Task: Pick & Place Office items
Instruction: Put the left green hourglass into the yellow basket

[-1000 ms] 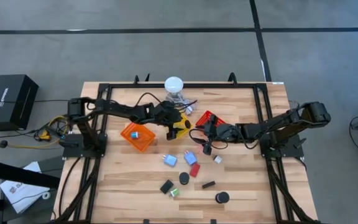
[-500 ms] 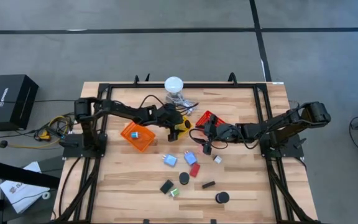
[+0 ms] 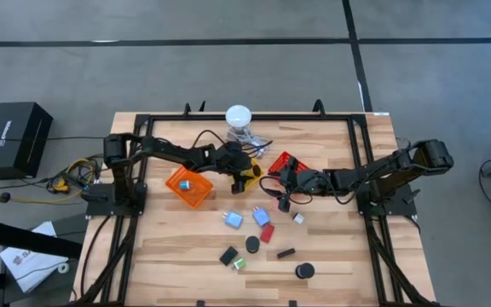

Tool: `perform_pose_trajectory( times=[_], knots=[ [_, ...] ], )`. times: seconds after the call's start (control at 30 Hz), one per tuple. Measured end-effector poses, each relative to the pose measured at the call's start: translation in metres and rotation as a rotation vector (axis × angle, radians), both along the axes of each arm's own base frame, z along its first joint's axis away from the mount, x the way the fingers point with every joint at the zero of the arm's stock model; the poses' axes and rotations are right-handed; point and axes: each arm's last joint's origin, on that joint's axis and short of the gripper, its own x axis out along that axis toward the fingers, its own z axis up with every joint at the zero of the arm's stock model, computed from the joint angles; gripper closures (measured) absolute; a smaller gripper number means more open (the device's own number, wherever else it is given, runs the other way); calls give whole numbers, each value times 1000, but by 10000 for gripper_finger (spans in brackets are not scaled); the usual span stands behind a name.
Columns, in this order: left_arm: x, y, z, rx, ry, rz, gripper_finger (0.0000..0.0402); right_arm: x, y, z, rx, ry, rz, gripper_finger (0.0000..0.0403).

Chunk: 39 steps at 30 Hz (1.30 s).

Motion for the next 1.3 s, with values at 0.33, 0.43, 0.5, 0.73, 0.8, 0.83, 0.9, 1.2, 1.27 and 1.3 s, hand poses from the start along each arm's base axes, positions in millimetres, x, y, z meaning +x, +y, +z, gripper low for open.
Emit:
perform_pose_trajectory(
  times=[0.33, 0.43, 0.5, 0.73, 0.8, 0.83, 0.9, 1.2, 1.27, 1.3],
  knots=[
    [-2, 0, 24, 20, -82, 1, 223, 0, 0, 0, 0, 0, 0, 148],
    [-6, -1, 43, 30, -127, 1, 211, 0, 0, 0, 3, -2, -2, 148],
    [-11, -2, 56, 37, -154, 2, 211, 0, 0, 0, 8, -2, -3, 148],
    [-33, -7, 93, 37, -266, 25, 235, 0, 0, 0, 8, -4, -4, 148],
    [-43, -9, 92, 45, -265, 43, 233, 0, 0, 0, 8, -6, -4, 148],
    [-49, -10, 89, 44, -252, 49, 230, 0, 0, 0, 8, -6, -4, 148],
    [-60, -12, 82, 26, -237, 70, 225, 0, 0, 0, 8, -7, -4, 148],
    [-91, -8, 43, 22, -396, 245, 230, 1, 0, 2, 10, -25, -4, 148],
    [-95, -6, 38, 7, -429, 271, 228, 1, 0, 3, 11, -38, -4, 148],
    [-96, -5, 35, 1, -428, 279, 227, 2, 0, 3, 12, -43, -4, 148]
  ],
)
